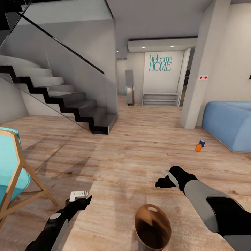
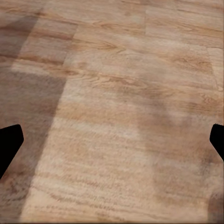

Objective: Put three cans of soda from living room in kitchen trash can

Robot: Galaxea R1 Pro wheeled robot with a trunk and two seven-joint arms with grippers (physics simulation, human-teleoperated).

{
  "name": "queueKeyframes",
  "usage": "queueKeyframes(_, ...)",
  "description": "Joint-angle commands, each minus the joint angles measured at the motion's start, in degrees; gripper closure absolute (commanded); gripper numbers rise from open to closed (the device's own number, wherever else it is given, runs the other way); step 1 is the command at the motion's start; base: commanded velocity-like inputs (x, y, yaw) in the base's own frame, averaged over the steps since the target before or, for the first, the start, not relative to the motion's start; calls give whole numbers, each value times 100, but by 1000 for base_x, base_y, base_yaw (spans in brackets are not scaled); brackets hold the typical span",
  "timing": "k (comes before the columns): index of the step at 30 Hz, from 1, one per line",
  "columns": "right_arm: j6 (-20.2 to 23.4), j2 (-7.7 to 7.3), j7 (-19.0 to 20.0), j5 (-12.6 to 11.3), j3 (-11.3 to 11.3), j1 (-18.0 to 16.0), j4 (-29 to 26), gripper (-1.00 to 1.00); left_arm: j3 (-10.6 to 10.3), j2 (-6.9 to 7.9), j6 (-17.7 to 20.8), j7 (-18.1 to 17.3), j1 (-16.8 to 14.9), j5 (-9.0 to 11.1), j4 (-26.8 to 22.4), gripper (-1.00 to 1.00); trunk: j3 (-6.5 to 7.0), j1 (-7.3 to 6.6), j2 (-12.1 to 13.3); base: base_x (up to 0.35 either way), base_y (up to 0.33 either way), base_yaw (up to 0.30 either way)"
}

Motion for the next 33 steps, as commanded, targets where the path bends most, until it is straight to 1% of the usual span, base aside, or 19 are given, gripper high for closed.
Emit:
queueKeyframes(1, 0, -1, -2, -4, -1, 0, 0, -100, 0, -1, -3, 2, 0, -2, 6, -100, -18, 22, -42, 0, 0, 0)
queueKeyframes(15, 0, -29, -10, -12, 4, 43, 6, -100, 3, -11, -92, 41, 0, -43, 36, -100, -270, 330, -603, 0, 0, 0)
queueKeyframes(33, -8, -12, -29, -19, 14, 237, 11, -100, 3, -15, -101, 44, 0, -52, 30, -100, -668, 376, -627, 0, 0, 0)
